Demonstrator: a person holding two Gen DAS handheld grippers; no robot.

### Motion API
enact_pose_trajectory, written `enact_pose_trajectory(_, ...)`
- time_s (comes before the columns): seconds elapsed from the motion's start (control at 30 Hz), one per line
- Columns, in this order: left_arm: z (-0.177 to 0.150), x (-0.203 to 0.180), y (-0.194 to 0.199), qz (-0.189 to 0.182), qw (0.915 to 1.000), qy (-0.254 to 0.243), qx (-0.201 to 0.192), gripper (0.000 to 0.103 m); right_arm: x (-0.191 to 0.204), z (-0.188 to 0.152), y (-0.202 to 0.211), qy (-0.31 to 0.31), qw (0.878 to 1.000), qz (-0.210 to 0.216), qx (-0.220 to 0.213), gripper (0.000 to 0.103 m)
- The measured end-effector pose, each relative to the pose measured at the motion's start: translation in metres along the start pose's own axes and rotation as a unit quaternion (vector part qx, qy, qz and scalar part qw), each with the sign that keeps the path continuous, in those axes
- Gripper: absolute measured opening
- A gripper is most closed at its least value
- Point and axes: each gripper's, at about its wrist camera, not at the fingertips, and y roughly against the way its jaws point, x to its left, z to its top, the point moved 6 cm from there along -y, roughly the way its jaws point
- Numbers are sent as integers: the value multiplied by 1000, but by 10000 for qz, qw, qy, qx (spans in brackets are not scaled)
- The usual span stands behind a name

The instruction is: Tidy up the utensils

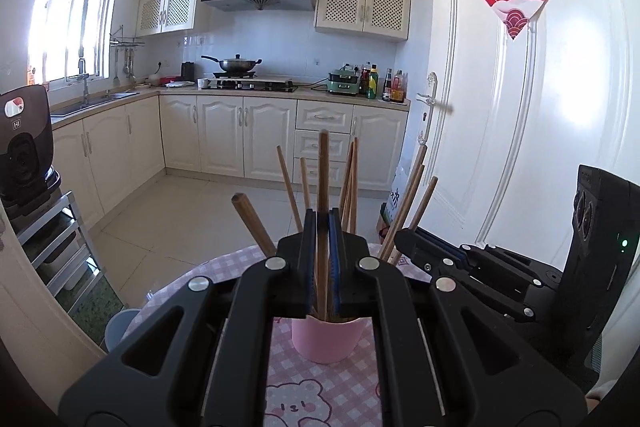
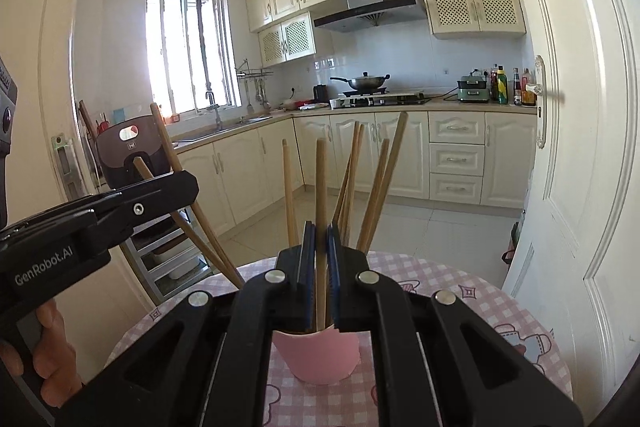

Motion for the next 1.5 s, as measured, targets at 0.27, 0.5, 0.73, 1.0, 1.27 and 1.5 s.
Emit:
enact_pose_trajectory(0.27,-7,4,11,102,9998,28,151,7,2,1,19,-114,9999,-46,-42,24)
enact_pose_trajectory(0.5,-9,2,32,201,9997,-54,142,7,14,5,47,-71,9998,-40,-200,33)
enact_pose_trajectory(0.73,-13,8,66,373,9992,-70,-102,53,25,2,75,-59,9995,-132,-289,41)
enact_pose_trajectory(1.0,-27,10,116,723,9959,-294,-467,88,50,-5,117,275,9970,-495,-519,66)
enact_pose_trajectory(1.27,-38,16,168,921,9924,-268,-772,91,76,-13,157,543,9917,-706,-923,85)
enact_pose_trajectory(1.5,-40,15,199,834,9908,-91,-1061,91,89,-14,183,540,9886,-786,-1167,93)
